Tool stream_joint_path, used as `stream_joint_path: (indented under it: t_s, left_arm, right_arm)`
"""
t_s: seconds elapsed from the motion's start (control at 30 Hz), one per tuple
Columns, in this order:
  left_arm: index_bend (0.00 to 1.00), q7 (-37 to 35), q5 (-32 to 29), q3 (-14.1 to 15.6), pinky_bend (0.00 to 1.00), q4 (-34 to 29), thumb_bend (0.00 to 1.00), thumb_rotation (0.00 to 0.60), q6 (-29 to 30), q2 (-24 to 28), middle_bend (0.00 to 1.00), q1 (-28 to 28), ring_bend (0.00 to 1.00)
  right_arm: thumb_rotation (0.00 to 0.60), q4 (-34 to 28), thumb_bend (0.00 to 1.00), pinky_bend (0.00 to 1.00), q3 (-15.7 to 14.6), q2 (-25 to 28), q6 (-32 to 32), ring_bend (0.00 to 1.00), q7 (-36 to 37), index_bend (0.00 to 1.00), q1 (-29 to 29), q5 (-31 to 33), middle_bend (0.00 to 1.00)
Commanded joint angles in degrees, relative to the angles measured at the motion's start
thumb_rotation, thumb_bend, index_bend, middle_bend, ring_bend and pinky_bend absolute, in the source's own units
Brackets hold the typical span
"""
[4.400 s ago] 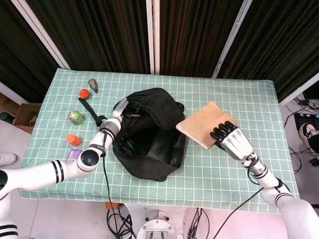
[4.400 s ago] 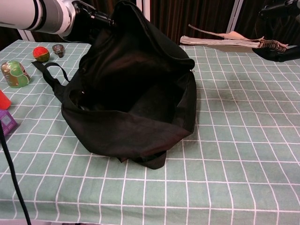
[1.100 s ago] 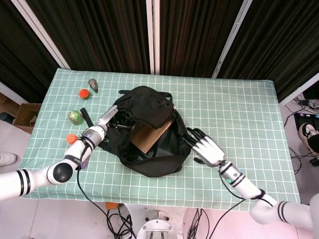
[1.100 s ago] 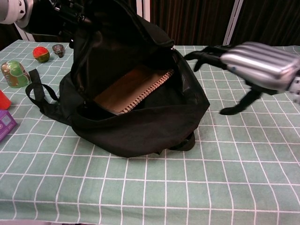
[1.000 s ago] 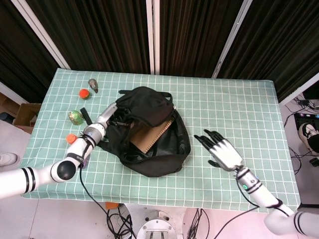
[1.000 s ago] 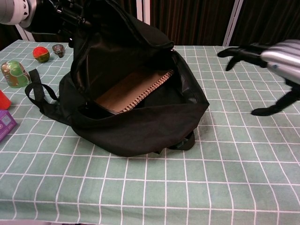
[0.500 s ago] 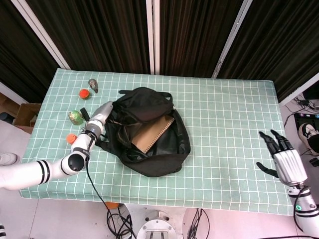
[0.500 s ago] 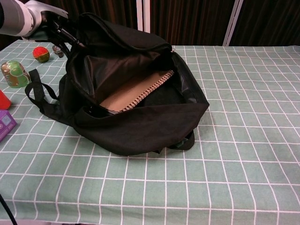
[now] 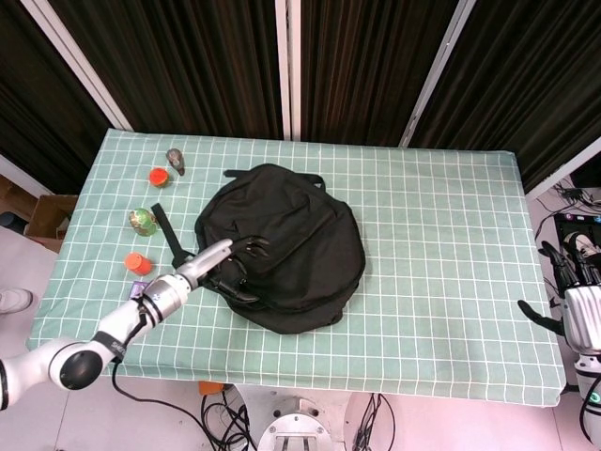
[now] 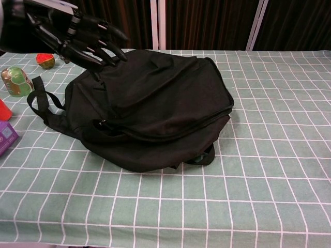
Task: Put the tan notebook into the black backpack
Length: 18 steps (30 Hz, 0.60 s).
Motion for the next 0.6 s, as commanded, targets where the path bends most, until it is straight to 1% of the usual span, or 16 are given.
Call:
stream_joint_path:
  t_s: [0.03, 0.1, 0.13, 0.17, 0.2, 0.27, 0.3, 0.37, 0.43, 0.53, 0.6]
  left_arm:
    - [0.19, -5.2, 10.8, -4.1, 0.37, 0.2, 0.11, 0.600, 4.5, 3.8, 0.28, 8.6, 0.22]
    - [0.26, -0.9, 12.1, -2.2, 0.38, 4.2, 0.11, 0.600, 8.2, 4.5, 0.34, 9.5, 0.26]
    - [0.28, 2.9, 12.4, -0.9, 0.38, 6.5, 0.10, 0.600, 10.7, 4.5, 0.36, 9.7, 0.27]
    - [0.29, 9.5, 12.2, 1.1, 0.39, 9.7, 0.10, 0.600, 14.7, 4.0, 0.37, 10.2, 0.27]
    - [0.30, 14.8, 11.3, 2.5, 0.39, 11.9, 0.10, 0.600, 18.2, 3.2, 0.37, 10.7, 0.27]
    - [0.31, 25.7, 9.2, 5.3, 0.38, 15.6, 0.11, 0.600, 26.8, 0.8, 0.36, 12.3, 0.27]
    - [0.32, 28.7, 8.5, 6.3, 0.37, 16.6, 0.11, 0.600, 29.9, -0.1, 0.36, 13.3, 0.27]
    - [0.31, 31.6, 8.7, 8.6, 0.36, 18.1, 0.11, 0.600, 35.3, -1.1, 0.35, 15.9, 0.27]
    - [0.30, 31.8, 10.6, 10.7, 0.35, 19.1, 0.11, 0.600, 39.4, -1.3, 0.33, 18.5, 0.25]
    - [0.24, 32.1, 16.6, 15.3, 0.33, 21.0, 0.11, 0.600, 47.8, -1.4, 0.25, 23.8, 0.20]
    - [0.22, 32.9, 19.5, 17.3, 0.32, 21.9, 0.11, 0.600, 53.1, -2.2, 0.22, 26.8, 0.18]
  right_arm:
    - [0.600, 0.0, 0.00, 0.25, 0.4, 0.4, -1.2, 0.08, 0.5, 0.07, -0.1, 0.1, 0.25]
    - [0.600, -0.3, 0.07, 0.26, 0.2, 1.3, -3.0, 0.09, 1.3, 0.08, 0.1, 0.1, 0.27]
    - [0.600, -0.7, 0.11, 0.27, 0.1, 2.0, -4.2, 0.10, 2.0, 0.09, 0.2, 0.2, 0.28]
    - [0.600, -1.3, 0.15, 0.27, 0.1, 3.0, -5.7, 0.10, 3.1, 0.10, 0.4, 0.5, 0.29]
    - [0.600, -1.8, 0.17, 0.27, 0.0, 3.7, -6.8, 0.10, 3.9, 0.10, 0.6, 0.8, 0.28]
    - [0.600, -2.8, 0.18, 0.25, -0.1, 5.3, -9.1, 0.09, 5.9, 0.10, 0.8, 0.9, 0.25]
    - [0.600, -3.1, 0.18, 0.23, -0.1, 5.7, -9.5, 0.07, 6.8, 0.08, 0.8, 0.9, 0.22]
    - [0.600, -4.1, 0.18, 0.15, -0.6, 7.0, -10.4, 0.01, 8.4, 0.03, 0.7, 0.2, 0.15]
    - [0.600, -5.5, 0.18, 0.10, -0.7, 8.1, -10.1, 0.00, 9.1, 0.00, 0.1, -0.1, 0.12]
    - [0.600, -8.3, 0.18, 0.08, -1.4, 9.4, -8.7, 0.00, 8.8, 0.00, -1.8, -0.8, 0.10]
    - [0.600, -9.4, 0.18, 0.07, -1.8, 9.6, -8.0, 0.00, 8.0, 0.00, -2.9, -0.8, 0.10]
